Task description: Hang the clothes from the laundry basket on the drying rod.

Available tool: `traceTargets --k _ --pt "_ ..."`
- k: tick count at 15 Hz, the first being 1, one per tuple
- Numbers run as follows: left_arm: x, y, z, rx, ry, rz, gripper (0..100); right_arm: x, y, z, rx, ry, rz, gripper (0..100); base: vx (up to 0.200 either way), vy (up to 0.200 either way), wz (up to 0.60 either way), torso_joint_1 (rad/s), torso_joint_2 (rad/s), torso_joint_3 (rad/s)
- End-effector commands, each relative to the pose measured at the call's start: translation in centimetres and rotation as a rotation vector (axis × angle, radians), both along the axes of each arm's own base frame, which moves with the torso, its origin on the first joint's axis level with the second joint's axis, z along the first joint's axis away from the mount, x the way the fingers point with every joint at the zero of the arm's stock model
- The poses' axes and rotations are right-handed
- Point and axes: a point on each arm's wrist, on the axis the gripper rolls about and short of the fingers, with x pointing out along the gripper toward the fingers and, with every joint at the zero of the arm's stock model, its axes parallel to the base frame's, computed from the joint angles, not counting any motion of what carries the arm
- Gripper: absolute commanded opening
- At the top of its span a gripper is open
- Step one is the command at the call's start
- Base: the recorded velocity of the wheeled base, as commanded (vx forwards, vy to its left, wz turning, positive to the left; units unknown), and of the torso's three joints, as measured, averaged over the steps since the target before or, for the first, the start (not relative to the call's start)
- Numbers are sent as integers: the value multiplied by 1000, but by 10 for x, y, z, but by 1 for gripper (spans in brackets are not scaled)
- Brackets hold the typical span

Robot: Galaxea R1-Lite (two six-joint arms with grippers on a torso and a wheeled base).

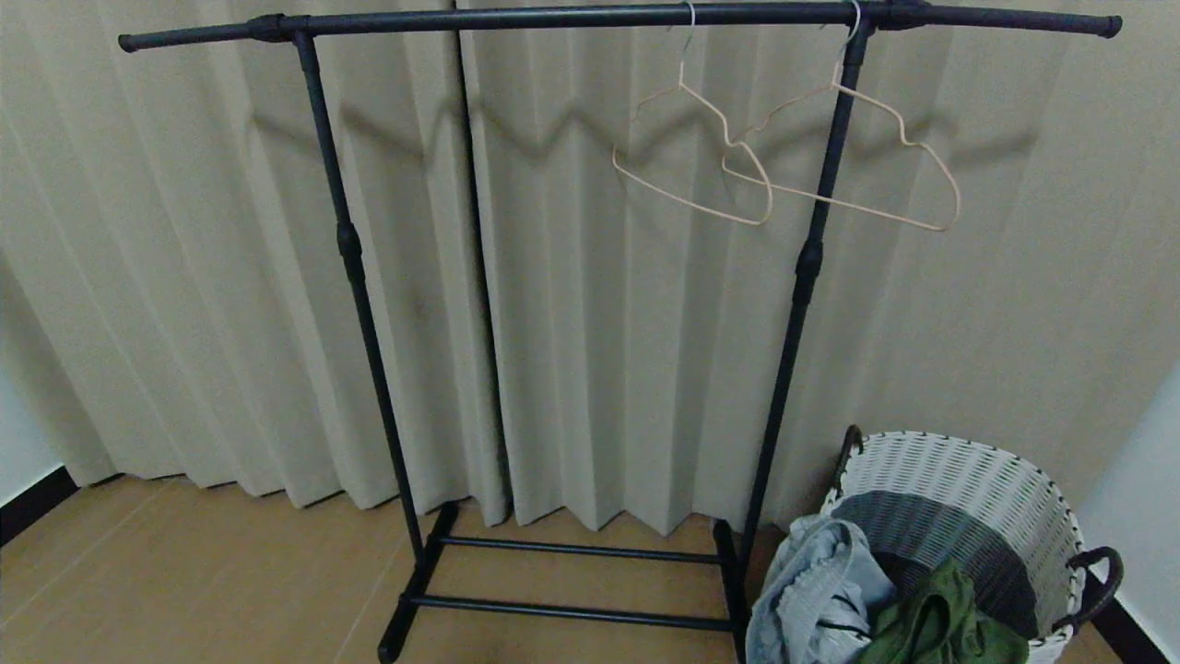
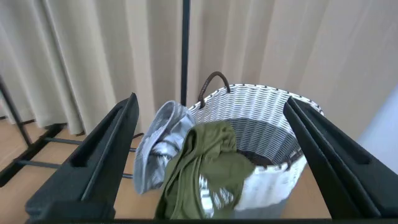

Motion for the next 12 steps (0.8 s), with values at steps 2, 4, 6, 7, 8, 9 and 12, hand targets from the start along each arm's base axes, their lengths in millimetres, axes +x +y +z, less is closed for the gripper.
traceTargets --k 2,4,6,7,8,9,12 --pt "0 0 0 2 -1 1 100 0 0 0 -9 0 5 100 200 0 0 5 5 7" --pt "0 0 0 2 -1 1 100 0 0 0 -8 0 5 100 200 0 0 -2 2 5" --pt "0 0 0 2 -1 1 100 0 0 0 -9 2 -3 100 0 0 0 0 0 0" --pt "0 0 0 2 -1 1 100 0 0 -1 -15 8 -6 100 0 0 0 0 0 0" --pt "0 0 0 2 -1 1 100 0 0 -1 -57 11 -5 100 0 0 0 0 0 0" --pt "0 0 0 2 -1 1 100 0 0 0 -101 9 -4 100 0 0 0 0 0 0" --pt "0 0 0 2 -1 1 100 9 0 39 -286 143 15 100 0 0 0 0 0 0"
